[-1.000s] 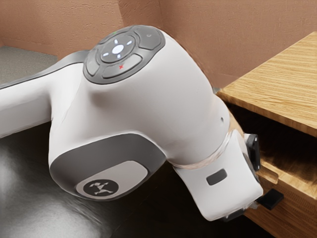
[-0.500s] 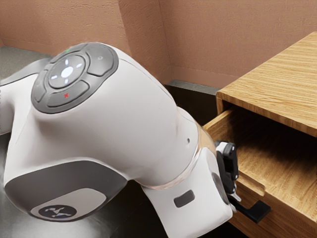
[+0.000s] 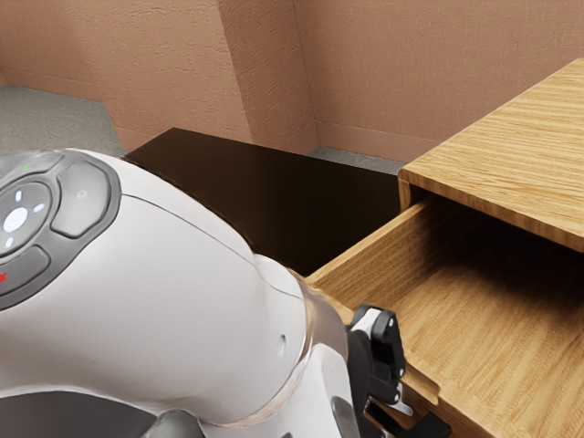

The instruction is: Pull the drawer handle with one arm to open the drawer

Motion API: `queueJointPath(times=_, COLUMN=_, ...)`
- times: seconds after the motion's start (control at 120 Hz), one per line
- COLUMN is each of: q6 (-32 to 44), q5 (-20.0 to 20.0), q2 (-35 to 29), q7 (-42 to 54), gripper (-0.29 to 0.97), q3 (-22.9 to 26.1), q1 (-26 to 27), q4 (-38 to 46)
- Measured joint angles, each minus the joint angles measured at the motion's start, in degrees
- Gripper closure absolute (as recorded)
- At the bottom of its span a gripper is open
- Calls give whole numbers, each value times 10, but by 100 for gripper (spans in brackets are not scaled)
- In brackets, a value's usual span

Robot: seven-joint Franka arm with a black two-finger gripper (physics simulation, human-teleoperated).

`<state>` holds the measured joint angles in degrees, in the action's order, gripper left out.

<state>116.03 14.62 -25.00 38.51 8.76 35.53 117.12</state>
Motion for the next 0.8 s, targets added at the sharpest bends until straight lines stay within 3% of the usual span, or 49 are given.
queueJointPath(times=0.333, q6=-7, q5=-21, q2=-38, q7=-3, gripper=72, q3=33, q1=-28, q4=29)
queueJointPath(times=0.617, q6=-24, q5=-48, q2=-39, q7=0, gripper=53, q3=38, q1=-35, q4=24)
queueJointPath(times=0.733, q6=-43, q5=-52, q2=-42, q7=1, gripper=49, q3=57, q1=-35, q4=-16)
queueJointPath(times=0.8, q6=-72, q5=-53, q2=-31, q7=2, gripper=47, q3=68, q1=-37, q4=-93)
